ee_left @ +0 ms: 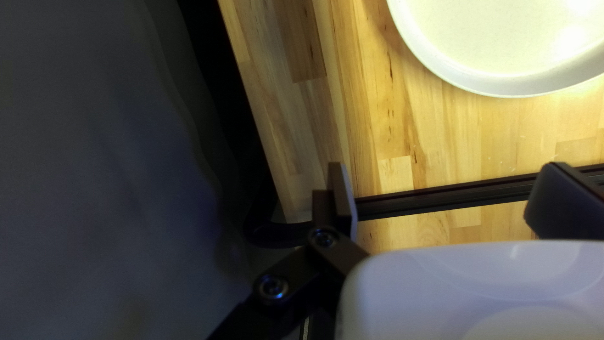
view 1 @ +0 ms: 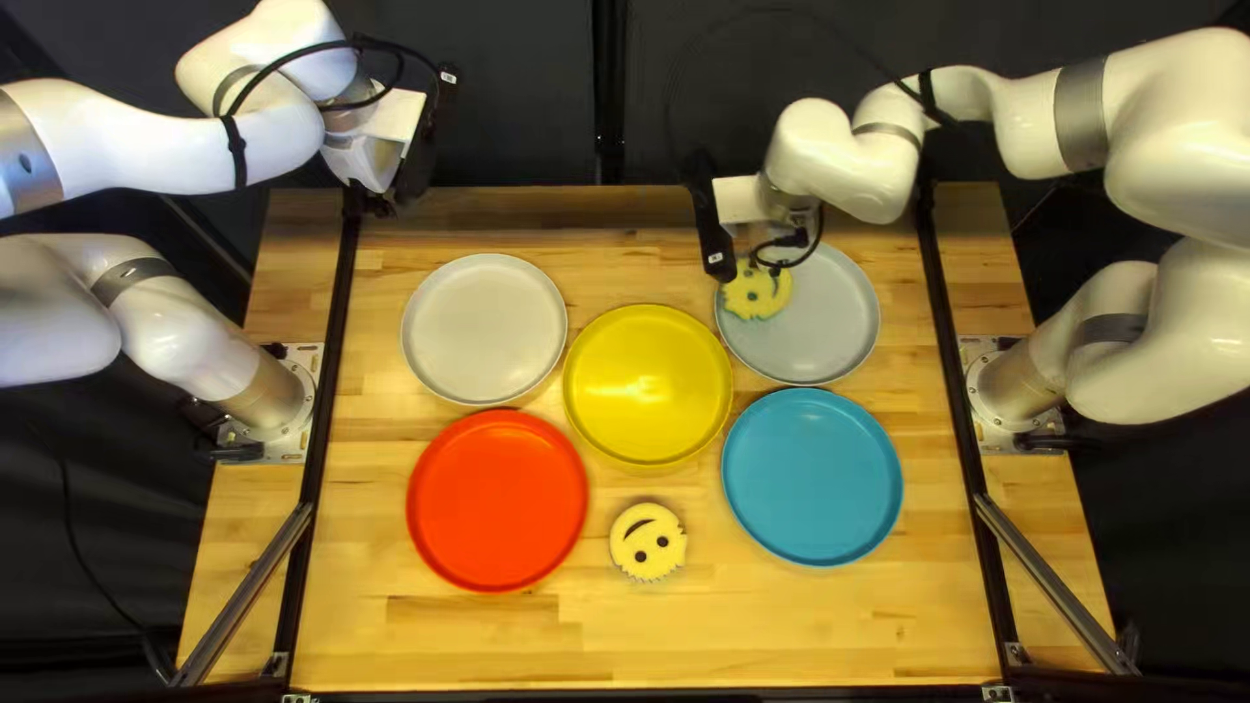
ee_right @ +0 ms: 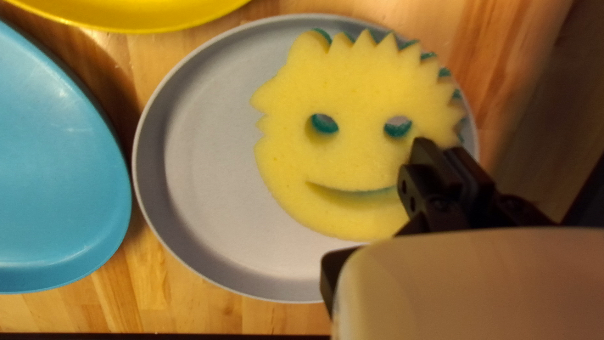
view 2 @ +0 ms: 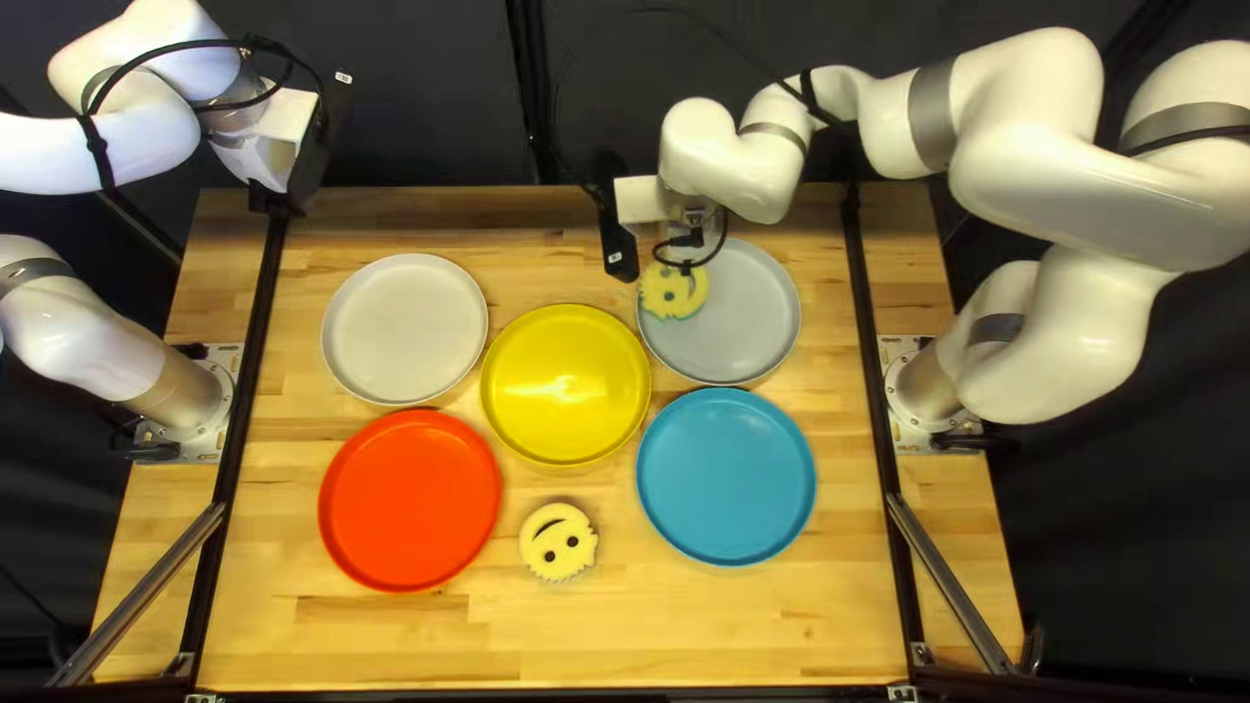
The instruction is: Pick up sponge and scrub the plate
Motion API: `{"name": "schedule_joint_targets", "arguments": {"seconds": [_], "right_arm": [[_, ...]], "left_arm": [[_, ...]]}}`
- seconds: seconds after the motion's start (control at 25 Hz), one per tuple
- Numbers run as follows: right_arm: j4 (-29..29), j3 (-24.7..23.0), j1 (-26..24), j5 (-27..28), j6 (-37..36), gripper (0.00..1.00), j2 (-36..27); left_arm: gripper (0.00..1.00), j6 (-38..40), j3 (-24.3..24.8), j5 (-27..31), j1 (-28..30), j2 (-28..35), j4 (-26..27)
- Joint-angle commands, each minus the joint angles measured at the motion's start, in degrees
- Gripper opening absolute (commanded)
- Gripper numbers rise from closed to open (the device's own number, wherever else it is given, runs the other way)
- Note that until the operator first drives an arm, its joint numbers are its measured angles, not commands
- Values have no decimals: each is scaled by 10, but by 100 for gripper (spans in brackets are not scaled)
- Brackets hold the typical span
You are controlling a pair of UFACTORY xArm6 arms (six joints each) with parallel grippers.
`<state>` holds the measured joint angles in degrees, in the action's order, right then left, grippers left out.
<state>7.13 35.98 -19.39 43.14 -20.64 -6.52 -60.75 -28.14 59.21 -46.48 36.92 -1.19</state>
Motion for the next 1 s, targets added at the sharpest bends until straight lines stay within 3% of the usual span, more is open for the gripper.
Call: {"name": "schedule_joint_targets", "arguments": {"seconds": [0.04,0.72,1.0], "right_arm": [[18,-7,18,-5,30,0,8],[24,55,-92,2,-31,0,89],[30,28,-72,-5,-3,0,74]], "left_arm": [[100,0,0,0,0,0,0],[100,0,0,0,0,0,0],[100,0,0,0,0,0,0]]}}
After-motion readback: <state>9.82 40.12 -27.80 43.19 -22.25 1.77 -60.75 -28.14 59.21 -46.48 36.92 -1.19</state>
